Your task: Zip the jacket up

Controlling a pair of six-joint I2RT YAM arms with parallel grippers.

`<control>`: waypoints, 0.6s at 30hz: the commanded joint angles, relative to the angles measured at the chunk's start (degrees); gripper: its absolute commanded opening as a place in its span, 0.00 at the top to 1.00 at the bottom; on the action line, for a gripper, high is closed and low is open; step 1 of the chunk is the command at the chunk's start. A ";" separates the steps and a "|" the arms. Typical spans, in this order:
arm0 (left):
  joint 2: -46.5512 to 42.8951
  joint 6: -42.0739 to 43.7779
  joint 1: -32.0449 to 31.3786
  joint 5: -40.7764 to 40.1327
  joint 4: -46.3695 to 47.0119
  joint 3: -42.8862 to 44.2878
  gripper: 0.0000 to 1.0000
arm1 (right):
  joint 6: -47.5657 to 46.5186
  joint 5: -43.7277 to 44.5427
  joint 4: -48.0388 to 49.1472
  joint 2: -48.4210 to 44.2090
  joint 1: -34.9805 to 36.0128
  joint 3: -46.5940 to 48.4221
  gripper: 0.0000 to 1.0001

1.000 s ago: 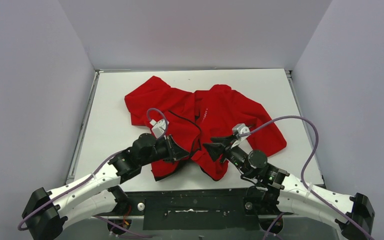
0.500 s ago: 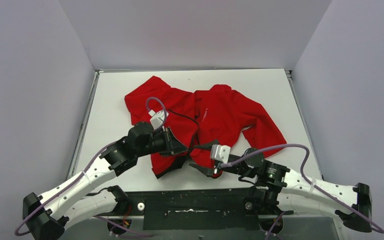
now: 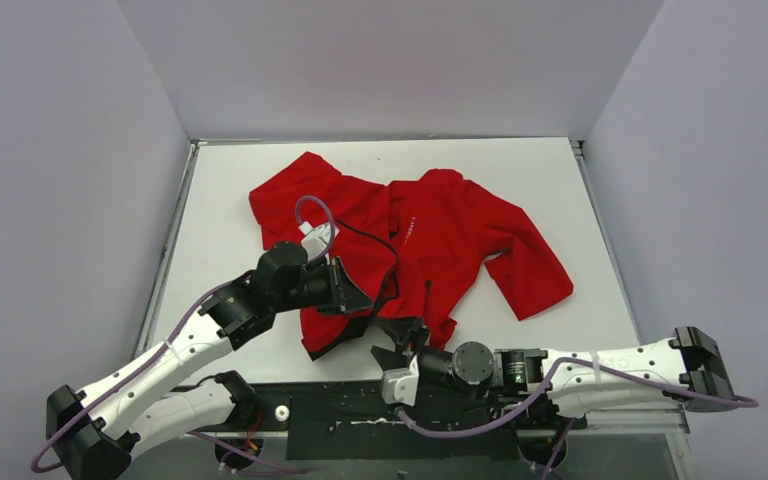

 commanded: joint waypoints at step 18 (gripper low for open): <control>0.17 -0.37 0.54 2.60 3.55 0.30 1.00 | -18.90 21.00 40.90 16.65 4.30 -8.91 0.48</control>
